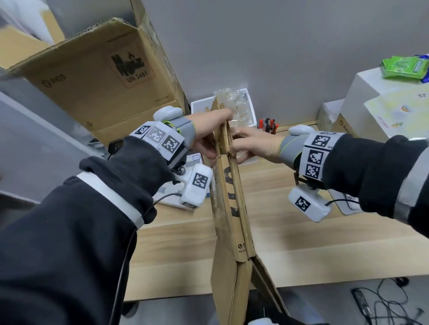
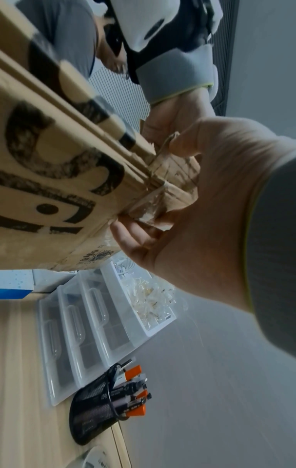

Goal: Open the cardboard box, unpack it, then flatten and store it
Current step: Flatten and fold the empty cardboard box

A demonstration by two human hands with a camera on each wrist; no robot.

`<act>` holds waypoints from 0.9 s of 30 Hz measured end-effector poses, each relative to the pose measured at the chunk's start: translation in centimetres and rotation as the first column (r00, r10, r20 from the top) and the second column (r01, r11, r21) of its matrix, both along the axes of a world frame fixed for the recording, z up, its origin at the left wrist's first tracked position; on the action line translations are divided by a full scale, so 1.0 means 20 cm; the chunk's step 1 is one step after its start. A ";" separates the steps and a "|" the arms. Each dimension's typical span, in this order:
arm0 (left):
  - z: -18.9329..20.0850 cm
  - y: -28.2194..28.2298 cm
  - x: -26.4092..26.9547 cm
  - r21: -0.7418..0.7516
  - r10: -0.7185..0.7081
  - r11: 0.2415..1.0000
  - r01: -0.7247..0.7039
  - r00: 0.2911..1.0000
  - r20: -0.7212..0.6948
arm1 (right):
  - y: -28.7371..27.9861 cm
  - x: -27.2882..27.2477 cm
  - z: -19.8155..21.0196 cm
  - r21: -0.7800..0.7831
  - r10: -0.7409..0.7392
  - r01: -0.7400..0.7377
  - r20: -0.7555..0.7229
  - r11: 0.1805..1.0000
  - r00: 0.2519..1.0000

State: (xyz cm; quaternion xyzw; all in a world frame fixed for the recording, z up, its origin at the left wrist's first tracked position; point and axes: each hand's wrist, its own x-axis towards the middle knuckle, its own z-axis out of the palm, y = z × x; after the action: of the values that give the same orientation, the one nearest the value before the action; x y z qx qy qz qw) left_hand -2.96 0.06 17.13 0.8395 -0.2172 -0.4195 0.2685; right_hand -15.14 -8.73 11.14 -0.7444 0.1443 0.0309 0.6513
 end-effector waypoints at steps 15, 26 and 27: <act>-0.01 0.06 0.02 0.058 -0.039 0.998 0.033 0.994 0.106 | -0.02 0.03 -0.01 -0.383 -0.169 0.133 -0.062 0.914 0.984; -0.04 0.05 -0.03 0.534 -0.581 0.694 0.482 -0.062 0.811 | -0.04 0.07 0.02 -0.504 -0.014 -0.075 -0.170 0.860 0.985; -0.05 0.04 -0.03 0.591 -0.613 0.679 0.435 -0.107 0.783 | -0.04 0.08 0.02 -0.522 -0.004 -0.095 -0.186 0.847 0.983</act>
State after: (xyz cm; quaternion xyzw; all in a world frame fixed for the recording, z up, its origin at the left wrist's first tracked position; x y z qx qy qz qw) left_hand -3.63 0.93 16.16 0.7558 -0.6151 0.1297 -0.1833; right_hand -13.57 -9.51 11.61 -0.8921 0.1877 0.0726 0.4045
